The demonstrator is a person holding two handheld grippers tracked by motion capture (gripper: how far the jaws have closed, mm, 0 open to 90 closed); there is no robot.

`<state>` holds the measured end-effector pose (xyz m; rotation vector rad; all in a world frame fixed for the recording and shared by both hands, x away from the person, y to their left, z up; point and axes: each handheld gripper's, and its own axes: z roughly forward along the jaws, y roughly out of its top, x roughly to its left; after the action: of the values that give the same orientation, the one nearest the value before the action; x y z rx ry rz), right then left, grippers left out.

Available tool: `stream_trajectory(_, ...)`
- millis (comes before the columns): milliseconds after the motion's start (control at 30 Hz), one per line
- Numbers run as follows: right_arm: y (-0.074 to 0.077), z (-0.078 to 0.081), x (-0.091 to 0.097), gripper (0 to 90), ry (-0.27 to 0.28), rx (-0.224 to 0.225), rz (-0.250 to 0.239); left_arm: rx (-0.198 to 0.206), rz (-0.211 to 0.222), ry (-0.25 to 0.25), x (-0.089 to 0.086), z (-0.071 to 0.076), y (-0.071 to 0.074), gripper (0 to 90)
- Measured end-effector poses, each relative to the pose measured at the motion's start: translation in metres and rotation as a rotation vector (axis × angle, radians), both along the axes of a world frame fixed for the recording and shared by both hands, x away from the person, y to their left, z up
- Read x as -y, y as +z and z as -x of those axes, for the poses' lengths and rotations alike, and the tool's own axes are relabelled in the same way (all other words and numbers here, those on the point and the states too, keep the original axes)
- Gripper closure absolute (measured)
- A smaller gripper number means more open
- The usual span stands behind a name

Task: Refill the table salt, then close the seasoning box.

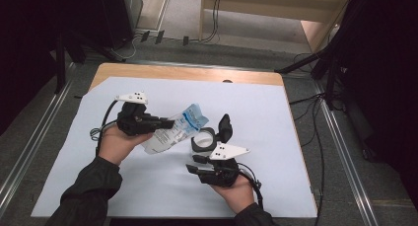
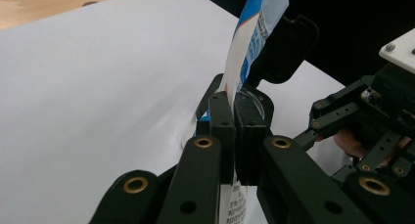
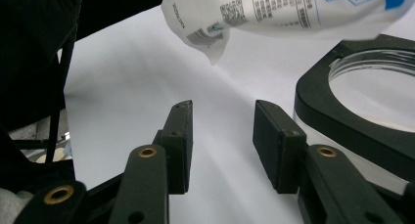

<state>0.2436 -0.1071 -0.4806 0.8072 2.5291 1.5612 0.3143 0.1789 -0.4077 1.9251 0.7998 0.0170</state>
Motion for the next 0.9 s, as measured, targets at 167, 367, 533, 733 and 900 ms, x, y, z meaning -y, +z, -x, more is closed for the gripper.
stream_trajectory(167, -0.001, -0.001, 0.003, 60.5, 0.0, -0.016, 0.006, 0.003, 0.007, 0.02, -0.006, -0.002, 0.001, 89.8)
stream_trajectory(367, 0.0, -0.004, 0.007, 59.4, -0.005, -0.012, 0.001, 0.014, 0.007, 0.044, -0.014, -0.008, 0.001, 89.8)
stream_trajectory(533, 0.001, -0.006, 0.014, 59.5, -0.011, -0.017, 0.013, 0.023, 0.005, 0.076, -0.02, -0.017, -0.002, 89.8)
stream_trajectory(733, 0.0, -0.008, 0.028, 59.6, -0.019, -0.028, 0.02, 0.025, 0.013, 0.107, -0.025, -0.028, -0.007, 89.8)
stream_trajectory(900, 0.0, -0.008, 0.041, 59.6, -0.042, -0.039, 0.026, 0.021, 0.016, 0.127, -0.027, -0.037, -0.012, 89.8)
